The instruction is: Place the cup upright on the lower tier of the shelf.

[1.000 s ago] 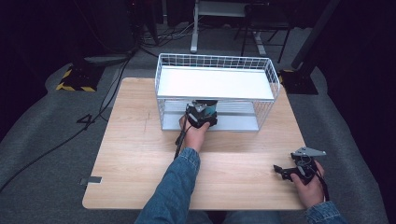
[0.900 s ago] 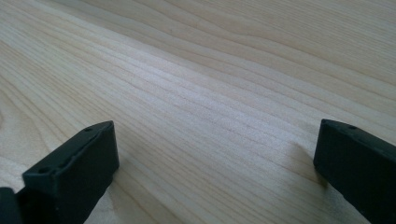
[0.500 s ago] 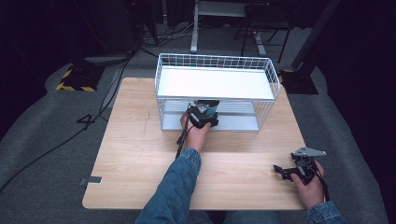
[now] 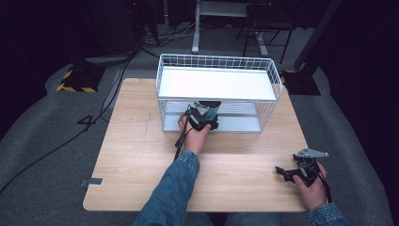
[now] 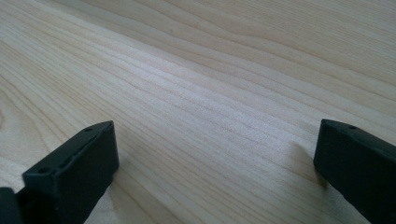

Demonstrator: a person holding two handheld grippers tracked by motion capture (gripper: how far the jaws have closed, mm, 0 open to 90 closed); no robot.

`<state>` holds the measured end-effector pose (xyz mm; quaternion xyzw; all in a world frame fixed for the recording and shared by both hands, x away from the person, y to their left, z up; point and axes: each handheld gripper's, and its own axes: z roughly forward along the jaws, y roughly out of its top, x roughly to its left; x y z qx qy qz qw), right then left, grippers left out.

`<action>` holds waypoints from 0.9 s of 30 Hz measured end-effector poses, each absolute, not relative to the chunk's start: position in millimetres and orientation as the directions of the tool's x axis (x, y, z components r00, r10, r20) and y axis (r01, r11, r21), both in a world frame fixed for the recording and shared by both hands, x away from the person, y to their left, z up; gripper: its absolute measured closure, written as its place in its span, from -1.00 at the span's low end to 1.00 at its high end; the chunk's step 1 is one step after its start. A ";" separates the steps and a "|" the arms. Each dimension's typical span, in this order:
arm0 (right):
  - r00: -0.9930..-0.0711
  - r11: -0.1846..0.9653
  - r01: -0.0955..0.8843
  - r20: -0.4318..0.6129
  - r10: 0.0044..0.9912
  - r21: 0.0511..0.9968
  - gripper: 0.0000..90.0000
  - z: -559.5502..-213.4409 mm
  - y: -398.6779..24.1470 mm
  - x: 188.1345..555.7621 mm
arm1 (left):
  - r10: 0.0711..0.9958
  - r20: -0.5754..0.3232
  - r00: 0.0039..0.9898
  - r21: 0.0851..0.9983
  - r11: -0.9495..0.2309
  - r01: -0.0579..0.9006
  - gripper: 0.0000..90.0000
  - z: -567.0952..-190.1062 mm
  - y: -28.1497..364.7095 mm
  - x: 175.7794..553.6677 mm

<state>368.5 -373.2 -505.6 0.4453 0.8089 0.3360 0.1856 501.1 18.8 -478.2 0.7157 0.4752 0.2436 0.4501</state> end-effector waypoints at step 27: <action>-0.530 0.376 0.597 -0.003 0.848 0.709 -1.00 -505.6 -372.5 368.3 | 0.872 -0.054 0.486 0.908 -0.159 0.387 -0.62 -422.7 71.4 420.2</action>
